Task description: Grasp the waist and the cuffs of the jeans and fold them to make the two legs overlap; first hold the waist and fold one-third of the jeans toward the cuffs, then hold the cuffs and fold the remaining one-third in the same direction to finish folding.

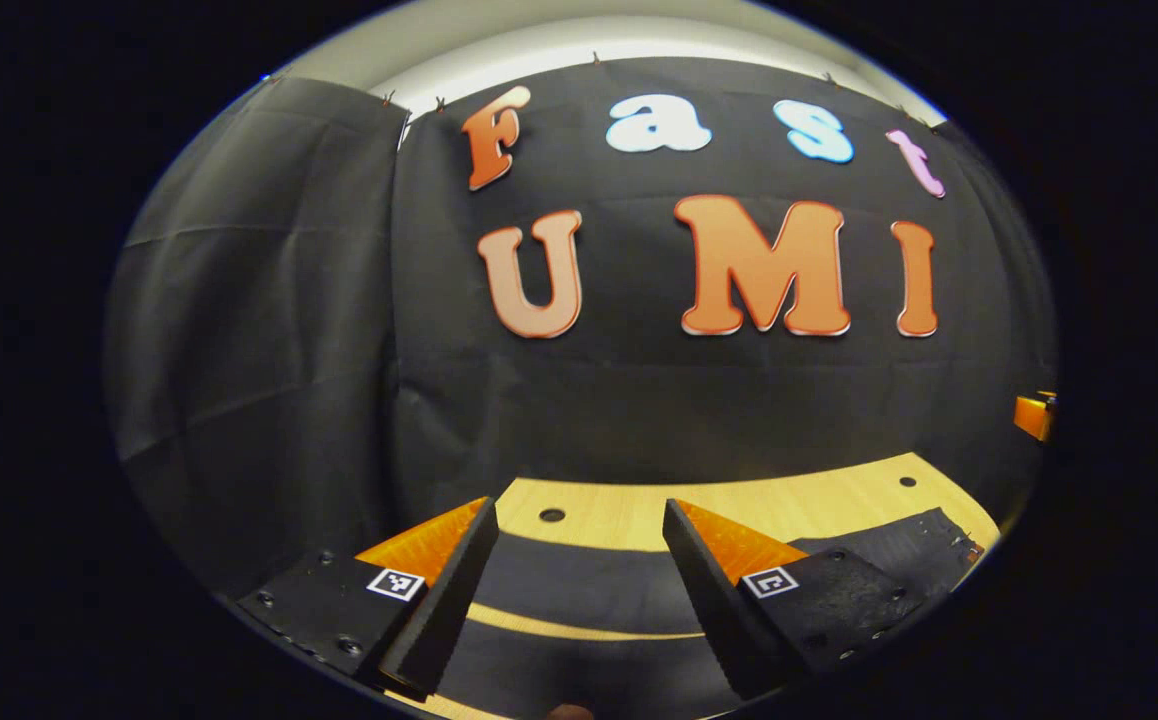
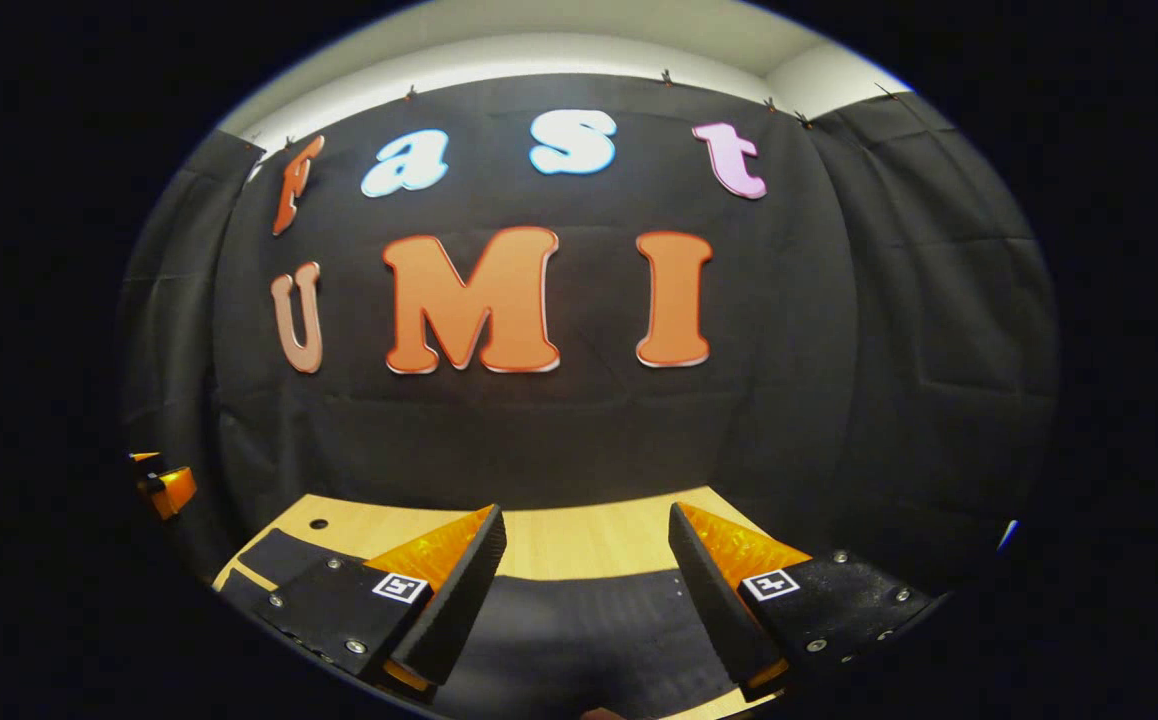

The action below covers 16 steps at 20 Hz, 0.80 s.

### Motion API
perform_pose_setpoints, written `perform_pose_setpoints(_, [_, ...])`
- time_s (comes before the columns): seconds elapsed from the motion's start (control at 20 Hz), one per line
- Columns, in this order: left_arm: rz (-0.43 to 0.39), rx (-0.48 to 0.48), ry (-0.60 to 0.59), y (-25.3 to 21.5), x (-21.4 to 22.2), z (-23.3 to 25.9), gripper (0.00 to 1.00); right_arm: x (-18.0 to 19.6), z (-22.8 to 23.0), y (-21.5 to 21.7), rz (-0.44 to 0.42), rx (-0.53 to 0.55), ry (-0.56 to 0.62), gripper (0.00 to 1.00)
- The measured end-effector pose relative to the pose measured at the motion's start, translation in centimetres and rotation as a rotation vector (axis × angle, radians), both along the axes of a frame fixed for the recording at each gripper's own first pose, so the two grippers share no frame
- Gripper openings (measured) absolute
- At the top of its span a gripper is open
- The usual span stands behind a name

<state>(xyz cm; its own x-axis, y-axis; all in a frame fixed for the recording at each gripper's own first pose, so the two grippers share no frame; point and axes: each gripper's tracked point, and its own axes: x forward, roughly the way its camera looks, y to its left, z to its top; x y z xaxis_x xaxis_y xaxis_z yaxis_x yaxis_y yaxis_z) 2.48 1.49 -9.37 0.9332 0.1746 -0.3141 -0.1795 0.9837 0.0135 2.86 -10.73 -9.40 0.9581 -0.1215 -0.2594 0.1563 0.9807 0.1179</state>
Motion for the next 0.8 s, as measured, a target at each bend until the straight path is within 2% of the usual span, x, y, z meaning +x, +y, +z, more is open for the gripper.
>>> perform_pose_setpoints(0.25, [0.070,-0.016,0.081,2.7,-1.4,-2.4,0.99,-1.1,-3.7,-2.8,-0.059,0.054,0.130,0.99])
perform_pose_setpoints(0.45, [0.078,-0.040,0.131,2.9,-1.8,-3.9,0.99,-1.7,-4.3,-3.6,-0.065,0.053,0.146,0.98])
perform_pose_setpoints(0.65, [0.119,-0.096,0.239,3.9,-2.5,-7.0,0.99,-1.8,-6.0,-4.5,-0.078,0.038,0.207,0.98])
perform_pose_setpoints(0.8, [0.178,-0.149,0.355,5.9,-3.6,-10.5,0.99,-2.1,-8.5,-5.7,-0.094,0.102,0.288,1.00])
